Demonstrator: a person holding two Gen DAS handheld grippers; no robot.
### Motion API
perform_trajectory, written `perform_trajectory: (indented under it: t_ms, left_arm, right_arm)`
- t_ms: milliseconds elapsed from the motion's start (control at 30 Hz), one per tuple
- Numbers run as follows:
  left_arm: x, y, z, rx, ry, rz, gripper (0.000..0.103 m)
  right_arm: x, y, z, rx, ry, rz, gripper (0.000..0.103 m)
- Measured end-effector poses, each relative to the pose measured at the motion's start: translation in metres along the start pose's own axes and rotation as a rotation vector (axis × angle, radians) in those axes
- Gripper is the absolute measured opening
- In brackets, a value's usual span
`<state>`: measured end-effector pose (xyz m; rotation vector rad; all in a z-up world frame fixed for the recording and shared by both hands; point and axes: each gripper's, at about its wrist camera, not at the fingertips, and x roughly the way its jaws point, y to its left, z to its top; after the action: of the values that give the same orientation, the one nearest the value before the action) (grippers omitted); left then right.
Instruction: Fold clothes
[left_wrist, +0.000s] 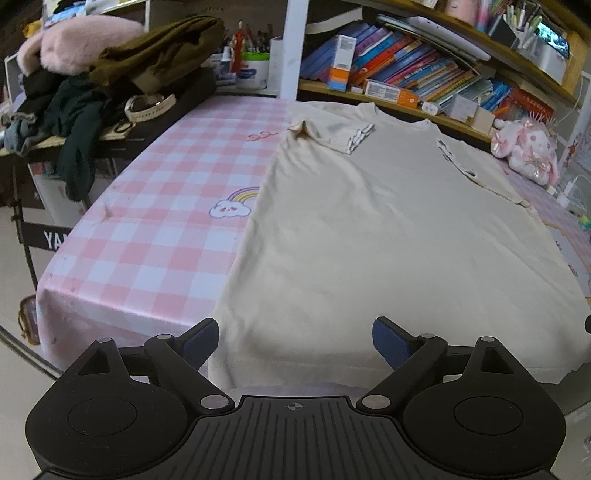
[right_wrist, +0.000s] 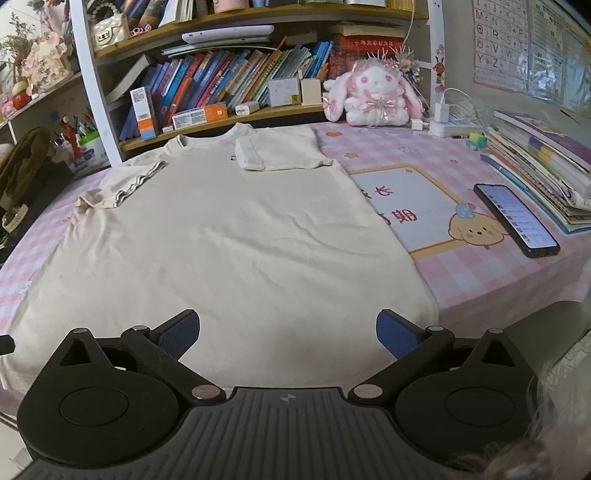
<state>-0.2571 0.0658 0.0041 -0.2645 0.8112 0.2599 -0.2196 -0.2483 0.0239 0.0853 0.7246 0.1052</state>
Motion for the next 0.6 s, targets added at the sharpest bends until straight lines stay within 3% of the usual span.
perform_trajectory:
  t_ms: [167,367,600]
  left_arm:
    - [0.004,0.011,-0.008,-0.043,0.022,-0.019,0.091]
    - [0.012,0.03,-0.016,-0.113,0.062,-0.027,0.063]
    - [0.02,0.053,-0.012,-0.112,0.05,-0.051,0.049]
  right_arm:
    - [-0.002,-0.003,-0.004,0.015,0.01,0.008,0.103]
    - [-0.001,-0.005,-0.009,0.023,0.04,-0.016,0.103]
    - [-0.002,-0.016,-0.01,0.066,0.052,-0.005,0.103]
